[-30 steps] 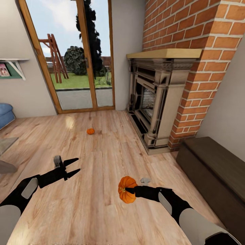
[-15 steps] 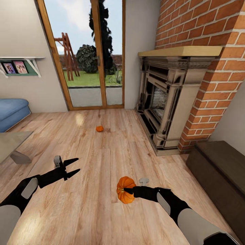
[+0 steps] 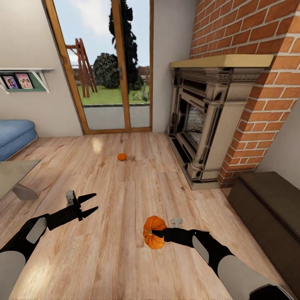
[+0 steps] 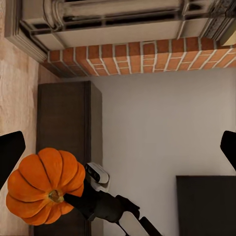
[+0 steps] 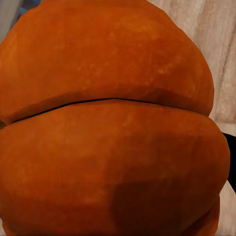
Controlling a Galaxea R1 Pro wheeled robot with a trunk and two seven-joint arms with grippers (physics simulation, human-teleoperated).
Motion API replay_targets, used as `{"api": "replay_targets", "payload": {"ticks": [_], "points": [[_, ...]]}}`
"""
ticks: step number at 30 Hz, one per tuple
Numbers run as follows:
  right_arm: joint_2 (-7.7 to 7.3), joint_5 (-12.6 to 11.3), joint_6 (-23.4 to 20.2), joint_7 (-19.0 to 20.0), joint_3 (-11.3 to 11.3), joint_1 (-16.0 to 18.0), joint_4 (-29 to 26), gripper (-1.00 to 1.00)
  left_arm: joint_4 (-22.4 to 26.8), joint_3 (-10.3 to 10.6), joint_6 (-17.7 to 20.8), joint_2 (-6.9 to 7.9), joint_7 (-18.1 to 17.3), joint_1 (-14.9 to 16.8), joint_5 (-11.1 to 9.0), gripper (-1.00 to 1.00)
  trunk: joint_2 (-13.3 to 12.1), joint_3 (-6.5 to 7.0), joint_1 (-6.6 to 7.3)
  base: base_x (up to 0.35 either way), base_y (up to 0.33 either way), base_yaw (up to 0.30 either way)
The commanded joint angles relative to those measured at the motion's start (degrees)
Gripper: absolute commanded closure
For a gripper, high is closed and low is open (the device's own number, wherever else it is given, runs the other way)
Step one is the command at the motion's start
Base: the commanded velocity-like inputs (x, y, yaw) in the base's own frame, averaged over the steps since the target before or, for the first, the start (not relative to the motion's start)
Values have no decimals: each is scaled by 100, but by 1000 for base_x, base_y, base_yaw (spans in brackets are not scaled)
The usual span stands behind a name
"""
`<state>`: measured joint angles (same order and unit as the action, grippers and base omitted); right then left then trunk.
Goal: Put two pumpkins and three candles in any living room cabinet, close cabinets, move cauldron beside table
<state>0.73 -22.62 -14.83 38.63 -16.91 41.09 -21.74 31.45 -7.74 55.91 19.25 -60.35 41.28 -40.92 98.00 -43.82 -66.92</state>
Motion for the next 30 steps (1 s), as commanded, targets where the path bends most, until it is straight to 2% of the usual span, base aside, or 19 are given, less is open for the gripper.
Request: {"api": "replay_targets", "payload": {"ticks": [1, 18, 30], "points": [[-3, -67, -46, -13, -23, 4, -6, 100, 0, -8, 25, 0, -15, 3, 5, -100, 3, -14, 1, 0, 0, 0], [-39, -75, -39, 0, -23, 4, -14, 100, 0, -8, 25, -8, -14, 3, 5, -100, 3, -33, 1, 10, 0, 0], [-55, -66, 48, -11, -23, 4, 1, 100, 1, -8, 23, -9, -12, 3, 6, -100, 3, -33, 1, 307, 0, 0]]}}
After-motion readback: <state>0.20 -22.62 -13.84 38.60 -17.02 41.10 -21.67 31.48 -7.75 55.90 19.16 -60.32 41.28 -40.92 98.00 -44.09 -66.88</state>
